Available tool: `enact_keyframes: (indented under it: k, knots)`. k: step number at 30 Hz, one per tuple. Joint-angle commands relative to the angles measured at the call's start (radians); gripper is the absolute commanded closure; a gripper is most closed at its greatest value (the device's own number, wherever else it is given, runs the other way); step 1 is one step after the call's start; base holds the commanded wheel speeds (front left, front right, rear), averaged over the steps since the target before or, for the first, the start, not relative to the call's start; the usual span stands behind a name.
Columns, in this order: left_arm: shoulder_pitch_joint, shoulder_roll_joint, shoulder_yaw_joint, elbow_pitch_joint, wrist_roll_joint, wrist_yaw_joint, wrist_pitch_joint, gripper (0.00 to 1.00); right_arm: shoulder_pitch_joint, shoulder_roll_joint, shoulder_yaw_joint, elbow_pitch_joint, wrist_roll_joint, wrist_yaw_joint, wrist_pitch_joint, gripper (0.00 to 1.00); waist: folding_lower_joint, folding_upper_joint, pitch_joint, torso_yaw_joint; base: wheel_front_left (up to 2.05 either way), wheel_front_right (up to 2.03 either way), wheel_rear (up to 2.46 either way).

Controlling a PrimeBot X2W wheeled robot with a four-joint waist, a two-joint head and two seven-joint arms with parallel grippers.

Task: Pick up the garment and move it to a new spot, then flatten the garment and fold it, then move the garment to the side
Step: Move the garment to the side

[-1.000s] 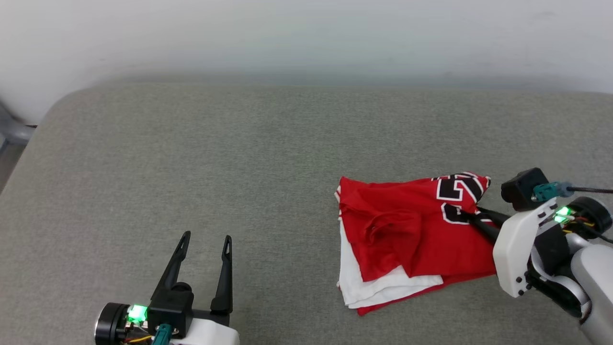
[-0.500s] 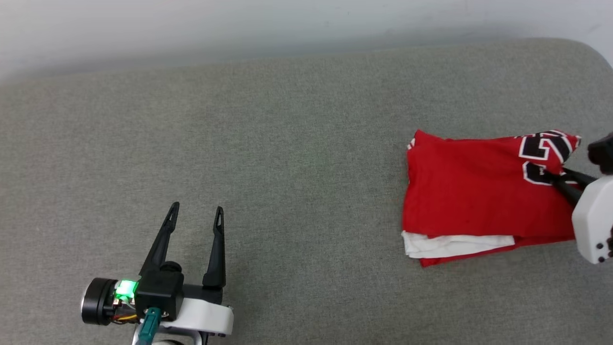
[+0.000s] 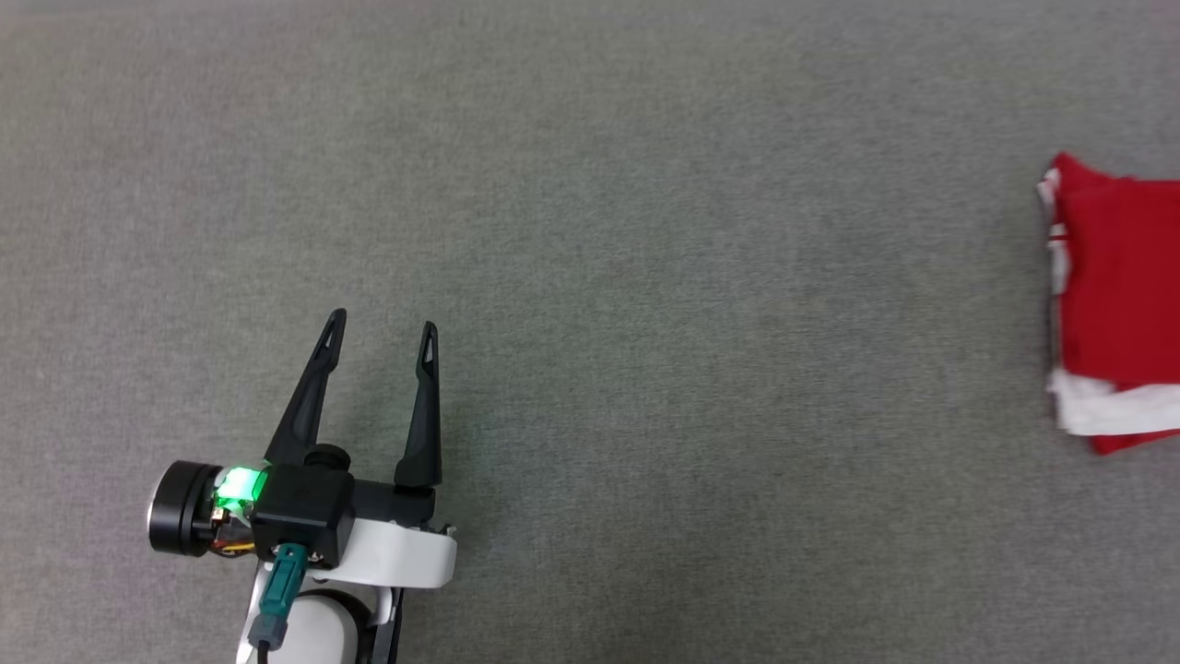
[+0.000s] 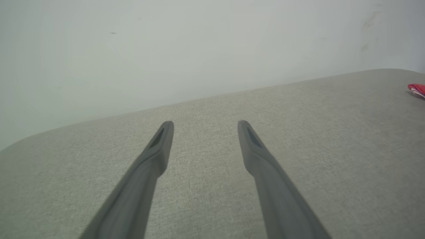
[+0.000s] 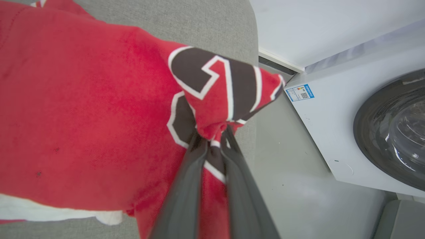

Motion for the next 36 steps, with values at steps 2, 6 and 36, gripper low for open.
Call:
enact_keyframes:
  k: [2,6,36]
  knots:
    - [-0.021,0.001,-0.004,-0.008,-0.002,0.004,-0.002,0.0,-0.03,-0.014,-0.041,0.047,-0.014,-0.002,-0.014,1.0,-0.0002,0.0,0.039,0.027,0.0,0.0,0.0]
    - [-0.038,0.001,-0.008,-0.011,-0.003,0.005,-0.002,0.0,-0.06,-0.017,-0.105,0.126,-0.049,-0.002,-0.025,1.0,-0.0002,0.0,0.063,0.039,0.0,0.0,0.0]
    - [0.083,-0.002,-0.001,0.025,-0.026,0.038,-0.002,0.0,0.023,0.323,-0.423,-0.12,-0.331,-0.001,-0.354,0.0,-0.0002,0.0,-0.156,0.054,0.0,0.0,0.0]
